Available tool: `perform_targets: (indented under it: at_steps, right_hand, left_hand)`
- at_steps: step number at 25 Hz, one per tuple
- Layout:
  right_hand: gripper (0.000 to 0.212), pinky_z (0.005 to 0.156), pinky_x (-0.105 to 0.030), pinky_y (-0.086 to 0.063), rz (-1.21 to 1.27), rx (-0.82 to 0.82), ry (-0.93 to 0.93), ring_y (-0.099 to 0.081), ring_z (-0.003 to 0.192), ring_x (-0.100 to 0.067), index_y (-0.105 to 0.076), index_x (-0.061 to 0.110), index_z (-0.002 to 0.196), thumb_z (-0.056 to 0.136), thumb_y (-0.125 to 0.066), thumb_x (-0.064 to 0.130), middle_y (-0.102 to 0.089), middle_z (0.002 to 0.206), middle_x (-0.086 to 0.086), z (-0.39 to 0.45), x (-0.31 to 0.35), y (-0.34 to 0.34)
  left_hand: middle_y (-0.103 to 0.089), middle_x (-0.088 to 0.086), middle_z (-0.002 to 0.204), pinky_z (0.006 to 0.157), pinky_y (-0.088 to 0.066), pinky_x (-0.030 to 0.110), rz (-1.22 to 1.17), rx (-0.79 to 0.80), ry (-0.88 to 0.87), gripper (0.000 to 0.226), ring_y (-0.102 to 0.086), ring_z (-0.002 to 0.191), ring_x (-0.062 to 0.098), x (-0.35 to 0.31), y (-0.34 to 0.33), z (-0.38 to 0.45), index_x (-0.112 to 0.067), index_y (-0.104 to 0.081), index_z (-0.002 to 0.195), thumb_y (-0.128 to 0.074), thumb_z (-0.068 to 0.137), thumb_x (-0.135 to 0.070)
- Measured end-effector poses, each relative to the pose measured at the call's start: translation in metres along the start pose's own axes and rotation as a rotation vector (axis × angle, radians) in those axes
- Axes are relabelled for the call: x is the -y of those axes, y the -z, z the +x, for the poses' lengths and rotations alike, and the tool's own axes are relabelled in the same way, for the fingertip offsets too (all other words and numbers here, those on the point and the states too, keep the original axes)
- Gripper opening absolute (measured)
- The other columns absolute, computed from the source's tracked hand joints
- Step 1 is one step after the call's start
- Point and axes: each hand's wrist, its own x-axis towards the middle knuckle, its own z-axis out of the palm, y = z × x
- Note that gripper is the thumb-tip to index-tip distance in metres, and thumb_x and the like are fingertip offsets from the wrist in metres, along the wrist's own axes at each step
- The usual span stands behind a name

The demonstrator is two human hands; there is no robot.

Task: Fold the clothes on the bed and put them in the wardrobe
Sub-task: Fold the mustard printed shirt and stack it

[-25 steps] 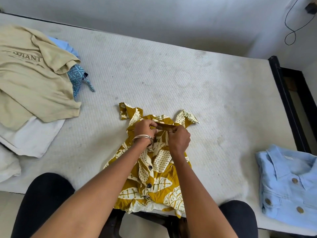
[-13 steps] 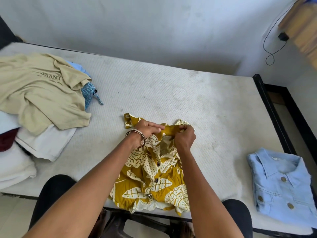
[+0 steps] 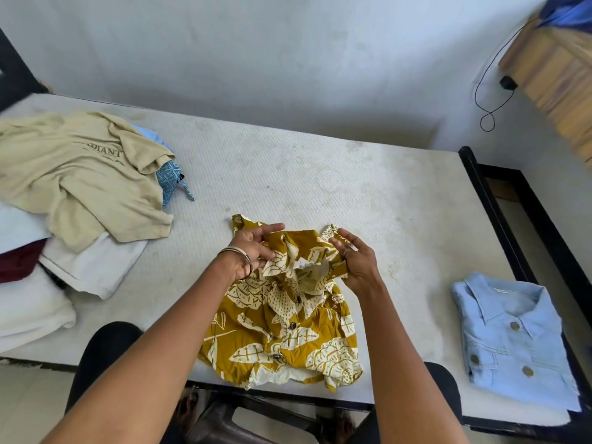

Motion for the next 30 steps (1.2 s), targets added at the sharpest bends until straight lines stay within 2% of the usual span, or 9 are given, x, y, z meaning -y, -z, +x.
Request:
perform_targets:
  at_steps: [2,6,9,11,13,16,22,26,30]
  right_hand:
    - [0.035,0.069,-0.040,-0.062,0.134,0.043,-0.003,-0.068,0.086,-0.027,-0.061,-0.001,0.122,0.092,-0.049,-0.013,-0.066,0.107,-0.023,0.001,0.003,-0.007]
    - [0.035,0.089,-0.042,-0.057,0.121,0.222,0.063,-0.067,0.103,-0.029,-0.062,0.002,0.122,0.090,-0.052,-0.008,-0.068,0.119,-0.019,0.009,0.009,-0.001]
    - [0.041,0.088,-0.048,-0.055,-0.282,0.270,0.025,-0.067,0.099,-0.034,-0.061,-0.006,0.121,0.083,-0.055,-0.019,-0.069,0.112,-0.020,0.018,0.007,0.016]
    - [0.028,0.075,-0.047,-0.059,-0.731,0.217,-0.020,-0.066,0.083,-0.035,-0.066,-0.012,0.110,0.083,-0.059,-0.019,-0.070,0.092,-0.022,0.020,0.002,0.024]
    - [0.012,0.076,-0.044,-0.058,-0.980,0.144,-0.017,-0.065,0.081,-0.030,-0.070,-0.009,0.096,0.088,-0.062,-0.009,-0.068,0.086,-0.018,0.020,-0.002,0.031]
    - [0.018,0.084,-0.050,-0.055,-0.740,0.093,-0.116,-0.063,0.087,-0.024,-0.066,0.002,0.098,0.101,-0.051,0.013,-0.065,0.092,-0.013,0.015,-0.008,0.030]
    - [0.024,0.078,-0.050,-0.058,-0.022,0.040,-0.053,-0.068,0.092,-0.032,-0.061,0.010,0.112,0.105,-0.038,0.012,-0.070,0.101,-0.017,0.013,-0.006,0.009]
    - [0.008,0.071,-0.045,-0.059,-0.441,0.193,0.100,-0.071,0.085,-0.029,-0.066,0.007,0.099,0.091,-0.065,0.006,-0.070,0.095,-0.014,0.007,-0.003,0.009]
    - [0.040,0.074,-0.044,-0.061,-0.861,0.155,0.167,-0.072,0.089,-0.030,-0.073,0.018,0.099,0.065,-0.087,0.001,-0.073,0.096,-0.010,0.020,-0.012,0.025]
  left_hand:
    - [-0.064,0.009,0.102,0.063,-0.059,0.030,0.112,0.044,0.008,0.070,-0.067,0.080,0.016,0.000,-0.002,0.001,-0.017,-0.068,0.115,-0.046,0.074,0.035]
    - [-0.062,0.014,0.104,0.087,-0.054,0.040,0.033,0.062,0.020,0.070,-0.061,0.097,0.026,-0.002,0.001,0.008,-0.019,-0.074,0.103,-0.039,0.075,0.035]
    - [-0.064,0.016,0.101,0.095,-0.050,0.041,-0.097,-0.025,-0.032,0.063,-0.062,0.097,0.026,-0.006,0.007,0.009,-0.009,-0.069,0.107,-0.034,0.076,0.034]
    - [-0.063,0.015,0.096,0.095,-0.047,0.040,-0.146,-0.075,-0.073,0.062,-0.059,0.092,0.026,-0.006,0.013,0.011,-0.005,-0.068,0.108,-0.034,0.075,0.034]
    - [-0.064,0.014,0.095,0.087,-0.052,0.034,-0.100,-0.112,-0.088,0.060,-0.060,0.088,0.023,-0.004,0.013,0.011,-0.002,-0.066,0.112,-0.035,0.075,0.034]
    - [-0.067,0.012,0.096,0.068,-0.058,0.023,0.008,-0.179,-0.099,0.054,-0.067,0.081,0.017,0.002,0.015,0.013,-0.004,-0.067,0.113,-0.047,0.078,0.031]
    - [-0.070,0.005,0.108,0.090,-0.055,0.038,0.386,-0.278,-0.142,0.052,-0.067,0.099,0.021,0.018,0.026,0.027,-0.027,-0.076,0.099,-0.072,0.070,0.016]
    - [-0.069,0.012,0.108,0.089,-0.054,0.036,0.158,-0.261,-0.130,0.050,-0.064,0.101,0.025,0.009,0.018,0.025,-0.015,-0.074,0.095,-0.049,0.076,0.024]
    - [-0.066,0.015,0.089,0.061,-0.041,0.027,0.017,-0.266,-0.127,0.054,-0.049,0.068,0.020,0.006,0.020,0.024,-0.010,-0.075,0.084,-0.035,0.066,0.023]
